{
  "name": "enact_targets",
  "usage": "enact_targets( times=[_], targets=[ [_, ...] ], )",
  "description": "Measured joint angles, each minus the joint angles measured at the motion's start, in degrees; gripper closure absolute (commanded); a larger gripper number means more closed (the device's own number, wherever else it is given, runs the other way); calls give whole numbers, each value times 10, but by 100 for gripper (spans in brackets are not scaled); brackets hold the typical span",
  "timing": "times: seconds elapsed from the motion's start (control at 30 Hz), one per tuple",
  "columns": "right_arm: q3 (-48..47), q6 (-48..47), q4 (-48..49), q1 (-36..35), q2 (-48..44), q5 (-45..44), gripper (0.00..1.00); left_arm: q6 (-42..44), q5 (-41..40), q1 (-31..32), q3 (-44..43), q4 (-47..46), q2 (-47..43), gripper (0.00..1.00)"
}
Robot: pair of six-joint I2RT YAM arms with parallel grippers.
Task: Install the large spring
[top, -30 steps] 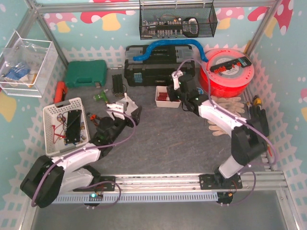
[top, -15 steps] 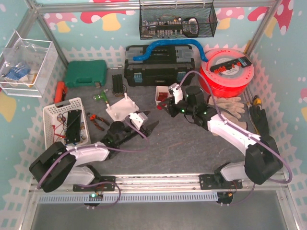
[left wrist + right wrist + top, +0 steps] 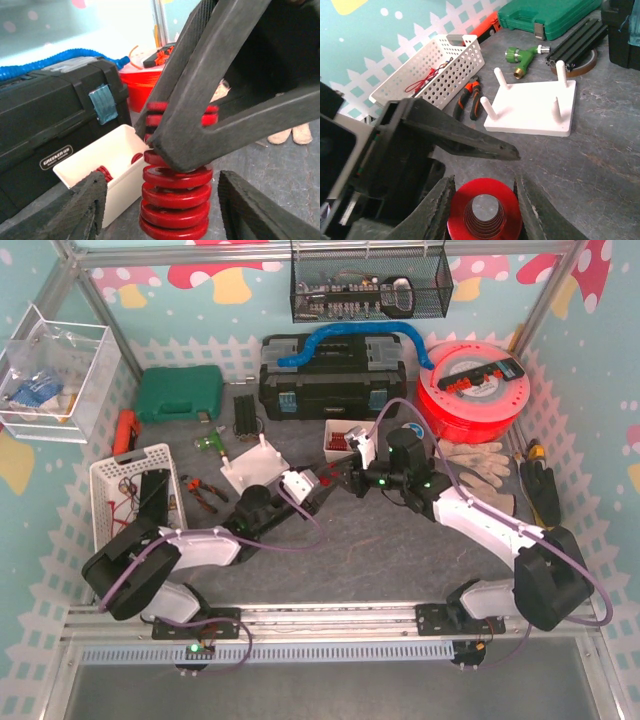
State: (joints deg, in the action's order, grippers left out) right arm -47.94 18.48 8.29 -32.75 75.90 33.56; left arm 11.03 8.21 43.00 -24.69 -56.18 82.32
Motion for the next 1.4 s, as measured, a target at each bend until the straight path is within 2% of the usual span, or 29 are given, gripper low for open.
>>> enact_targets(
  times=[0.17, 0.27, 0.33, 0.37, 0.5, 0.73, 0.93, 1.1, 1.3, 1.4],
  targets=[
    [0, 0, 1, -2, -11, 9, 100, 22, -7, 0, -12, 7, 10, 57],
    [0, -1, 3, -3, -13, 9, 98, 32, -1, 2, -12, 7, 10, 83],
    [0, -3, 1, -3, -14, 4, 80, 40, 2, 4, -12, 10, 9, 96],
    [0, -4, -1, -3, -14, 1, 76, 42, 2, 4, -12, 12, 8, 100],
    [1, -3, -2, -10, -17, -25, 65, 50, 2, 3, -12, 24, 3, 100],
    [7, 13, -2, -15, -28, -51, 60, 57, -2, 3, -12, 36, -4, 100],
    [10, 22, -1, -14, -28, -59, 63, 60, -7, 2, -12, 43, -4, 100],
    [16, 21, -6, -19, -28, -93, 55, 59, -2, 0, -12, 63, -4, 100],
    [14, -16, -27, -16, -28, -116, 42, 54, 19, -10, -33, 130, -5, 100],
    [11, -70, -37, -10, -42, -129, 41, 38, 41, -29, -52, 175, -5, 100]
  ],
)
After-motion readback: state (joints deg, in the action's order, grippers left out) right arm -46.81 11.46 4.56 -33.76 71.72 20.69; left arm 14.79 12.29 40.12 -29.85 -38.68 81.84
